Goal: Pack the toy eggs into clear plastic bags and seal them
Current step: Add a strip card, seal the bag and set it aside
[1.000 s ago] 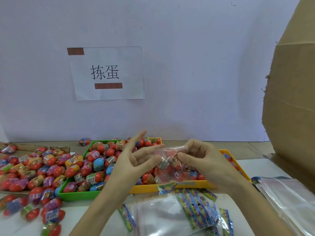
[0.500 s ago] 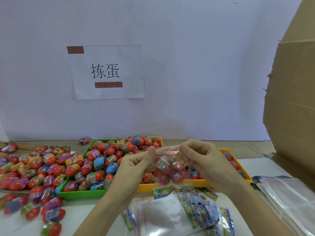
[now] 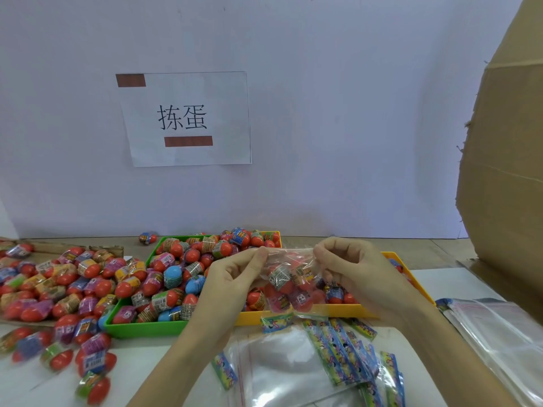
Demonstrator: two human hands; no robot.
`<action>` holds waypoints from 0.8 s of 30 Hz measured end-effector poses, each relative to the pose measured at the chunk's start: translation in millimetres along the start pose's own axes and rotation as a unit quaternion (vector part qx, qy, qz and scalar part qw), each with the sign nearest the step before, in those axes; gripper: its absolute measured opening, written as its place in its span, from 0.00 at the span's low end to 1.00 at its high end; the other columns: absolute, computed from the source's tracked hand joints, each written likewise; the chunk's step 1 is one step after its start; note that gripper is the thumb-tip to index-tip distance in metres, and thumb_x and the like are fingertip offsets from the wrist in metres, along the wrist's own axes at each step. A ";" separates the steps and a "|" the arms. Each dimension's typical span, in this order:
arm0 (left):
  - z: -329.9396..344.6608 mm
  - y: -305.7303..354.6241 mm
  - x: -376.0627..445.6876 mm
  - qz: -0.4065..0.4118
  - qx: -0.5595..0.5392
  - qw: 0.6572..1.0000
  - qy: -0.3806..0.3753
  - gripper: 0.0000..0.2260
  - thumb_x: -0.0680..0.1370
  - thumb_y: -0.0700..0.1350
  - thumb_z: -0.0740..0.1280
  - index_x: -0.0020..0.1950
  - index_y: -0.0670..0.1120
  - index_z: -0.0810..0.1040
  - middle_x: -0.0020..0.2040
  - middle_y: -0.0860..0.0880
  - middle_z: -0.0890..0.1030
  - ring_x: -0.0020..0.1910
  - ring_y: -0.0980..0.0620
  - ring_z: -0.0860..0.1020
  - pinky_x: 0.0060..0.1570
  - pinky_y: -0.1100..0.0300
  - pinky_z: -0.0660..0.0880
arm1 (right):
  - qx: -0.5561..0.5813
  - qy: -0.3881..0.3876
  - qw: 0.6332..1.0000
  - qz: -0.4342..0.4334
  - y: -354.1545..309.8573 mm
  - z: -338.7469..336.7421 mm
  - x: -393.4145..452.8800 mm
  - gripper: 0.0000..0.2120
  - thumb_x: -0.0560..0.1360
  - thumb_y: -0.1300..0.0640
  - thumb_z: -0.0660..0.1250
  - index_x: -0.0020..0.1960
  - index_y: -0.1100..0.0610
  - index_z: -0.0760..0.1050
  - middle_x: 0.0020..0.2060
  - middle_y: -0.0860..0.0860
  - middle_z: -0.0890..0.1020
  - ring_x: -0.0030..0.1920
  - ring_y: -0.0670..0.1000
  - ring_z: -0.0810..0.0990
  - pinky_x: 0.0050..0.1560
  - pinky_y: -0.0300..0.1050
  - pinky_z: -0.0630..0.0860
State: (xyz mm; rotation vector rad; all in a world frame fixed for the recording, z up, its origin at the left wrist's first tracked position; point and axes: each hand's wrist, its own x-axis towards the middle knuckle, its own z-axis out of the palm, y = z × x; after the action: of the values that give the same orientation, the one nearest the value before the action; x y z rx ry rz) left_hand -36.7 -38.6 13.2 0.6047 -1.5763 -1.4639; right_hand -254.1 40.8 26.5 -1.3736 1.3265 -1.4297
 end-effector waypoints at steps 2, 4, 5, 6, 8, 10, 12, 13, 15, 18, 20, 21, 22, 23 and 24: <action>1.4 1.5 -0.2 0.001 -0.017 1.000 0.016 0.14 0.80 0.54 0.67 0.57 0.52 0.89 0.56 0.47 0.89 0.58 0.49 0.86 0.55 0.61 0.83 | 0.036 -0.002 0.999 -0.005 1.8 1.7 1.1 0.19 0.74 0.40 0.75 0.47 0.56 0.83 0.40 0.59 0.77 0.41 0.51 0.75 0.50 0.46 0.75; 3.6 2.5 -1.3 -0.016 -0.042 0.998 0.039 0.16 0.78 0.55 0.69 0.59 0.49 0.89 0.55 0.46 0.89 0.56 0.47 0.87 0.51 0.61 0.83 | 0.067 0.018 0.997 -0.016 5.6 7.3 3.2 0.15 0.76 0.42 0.75 0.45 0.55 0.82 0.38 0.54 0.77 0.40 0.49 0.76 0.49 0.44 0.76; 4.9 2.7 -2.3 -0.026 -0.049 0.997 0.047 0.16 0.78 0.55 0.70 0.59 0.49 0.89 0.54 0.46 0.89 0.54 0.47 0.87 0.49 0.61 0.83 | 0.075 0.034 0.996 -0.021 8.0 11.4 4.1 0.14 0.77 0.42 0.75 0.44 0.54 0.83 0.37 0.53 0.78 0.40 0.48 0.77 0.49 0.44 0.77; 6.2 2.9 -3.2 -0.033 -0.055 0.996 0.056 0.14 0.78 0.54 0.69 0.57 0.50 0.90 0.53 0.46 0.89 0.52 0.48 0.87 0.47 0.62 0.83 | 0.083 0.056 0.995 -0.027 9.7 15.6 4.7 0.14 0.78 0.43 0.74 0.43 0.53 0.83 0.37 0.52 0.79 0.40 0.48 0.78 0.48 0.43 0.77; 7.3 4.0 -4.7 -0.028 -0.059 0.994 0.089 0.11 0.80 0.52 0.68 0.54 0.55 0.90 0.51 0.48 0.90 0.49 0.50 0.88 0.45 0.63 0.83 | 0.062 0.132 0.988 -0.043 11.4 18.5 4.9 0.14 0.78 0.43 0.71 0.41 0.51 0.84 0.37 0.50 0.80 0.40 0.48 0.78 0.47 0.43 0.78; 5.4 5.0 -5.2 0.042 -0.019 0.988 0.150 0.11 0.83 0.52 0.67 0.54 0.56 0.90 0.52 0.53 0.89 0.52 0.54 0.87 0.47 0.66 0.82 | -0.005 0.174 0.984 -0.047 8.5 10.2 4.1 0.19 0.78 0.38 0.68 0.38 0.52 0.83 0.33 0.51 0.80 0.35 0.50 0.76 0.39 0.40 0.77; 2.9 5.7 -5.3 0.165 0.068 0.964 0.197 0.10 0.84 0.53 0.67 0.59 0.57 0.87 0.54 0.59 0.88 0.54 0.60 0.86 0.49 0.69 0.80 | 0.029 0.074 0.996 0.040 2.0 1.9 4.0 0.30 0.77 0.30 0.64 0.39 0.56 0.85 0.35 0.55 0.83 0.34 0.53 0.79 0.34 0.40 0.77; 2.6 4.3 -5.8 0.227 0.108 0.950 0.183 0.10 0.85 0.52 0.66 0.61 0.56 0.87 0.55 0.61 0.88 0.55 0.60 0.86 0.51 0.68 0.81 | 0.074 -0.013 0.991 0.113 -1.3 0.6 3.6 0.37 0.77 0.26 0.60 0.46 0.60 0.87 0.41 0.59 0.86 0.39 0.55 0.84 0.38 0.42 0.81; 2.3 -4.2 -6.5 0.358 0.212 0.906 0.079 0.11 0.86 0.43 0.66 0.63 0.50 0.87 0.63 0.59 0.86 0.63 0.56 0.84 0.62 0.59 0.80 | 0.169 -0.148 0.953 0.204 -2.4 0.5 2.0 0.45 0.78 0.23 0.56 0.63 0.65 0.83 0.58 0.66 0.85 0.57 0.62 0.86 0.57 0.53 0.84; 4.2 -16.0 -5.8 0.492 0.418 0.755 -0.114 0.16 0.85 0.35 0.67 0.72 0.45 0.81 0.75 0.51 0.78 0.78 0.51 0.73 0.77 0.46 0.69 | 0.218 -0.160 0.946 0.180 -1.0 -0.7 1.1 0.31 0.81 0.35 0.67 0.67 0.62 0.82 0.61 0.61 0.85 0.59 0.57 0.86 0.59 0.50 0.83; 4.0 -19.6 -2.4 0.513 0.481 0.697 -0.141 0.17 0.86 0.41 0.67 0.76 0.46 0.77 0.79 0.51 0.74 0.81 0.51 0.67 0.81 0.44 0.64 | 0.199 -0.115 0.964 0.137 2.6 -3.8 2.4 0.21 0.80 0.48 0.73 0.66 0.61 0.82 0.62 0.60 0.85 0.59 0.55 0.86 0.56 0.46 0.84; 4.0 -19.8 -2.3 0.504 0.482 0.706 -0.129 0.19 0.86 0.45 0.68 0.77 0.47 0.76 0.80 0.52 0.72 0.82 0.51 0.66 0.81 0.45 0.63 | 0.194 -0.090 0.969 0.120 4.7 -5.0 3.4 0.20 0.79 0.51 0.73 0.67 0.61 0.81 0.64 0.61 0.84 0.62 0.57 0.85 0.57 0.47 0.84; 4.2 -19.6 -2.6 0.481 0.462 0.737 -0.107 0.21 0.85 0.48 0.70 0.78 0.48 0.75 0.81 0.52 0.71 0.82 0.51 0.65 0.82 0.47 0.62 | 0.194 -0.060 0.973 0.107 6.5 -5.4 4.9 0.22 0.78 0.53 0.75 0.69 0.60 0.80 0.64 0.61 0.83 0.63 0.58 0.84 0.57 0.49 0.84; 4.6 -18.6 -4.1 0.438 0.422 0.790 -0.077 0.24 0.84 0.52 0.71 0.79 0.50 0.74 0.81 0.53 0.71 0.82 0.50 0.65 0.81 0.49 0.63 | 0.194 -0.022 0.976 0.095 7.9 -5.0 6.3 0.25 0.76 0.54 0.77 0.70 0.59 0.78 0.63 0.60 0.84 0.63 0.59 0.84 0.57 0.49 0.84; 6.3 -16.9 -5.7 0.377 0.369 0.849 -0.036 0.26 0.82 0.55 0.72 0.79 0.52 0.73 0.80 0.55 0.71 0.81 0.51 0.67 0.79 0.52 0.65 | 0.191 0.010 0.978 0.084 8.4 -3.6 7.3 0.28 0.74 0.54 0.78 0.71 0.58 0.77 0.62 0.59 0.85 0.62 0.60 0.85 0.56 0.49 0.84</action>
State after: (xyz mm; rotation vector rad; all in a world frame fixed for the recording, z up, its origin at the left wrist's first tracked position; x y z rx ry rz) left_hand -42.6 -33.7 -4.1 0.2632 -2.1052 -0.2664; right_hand -260.0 32.7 20.3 -0.9749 1.0801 -1.4901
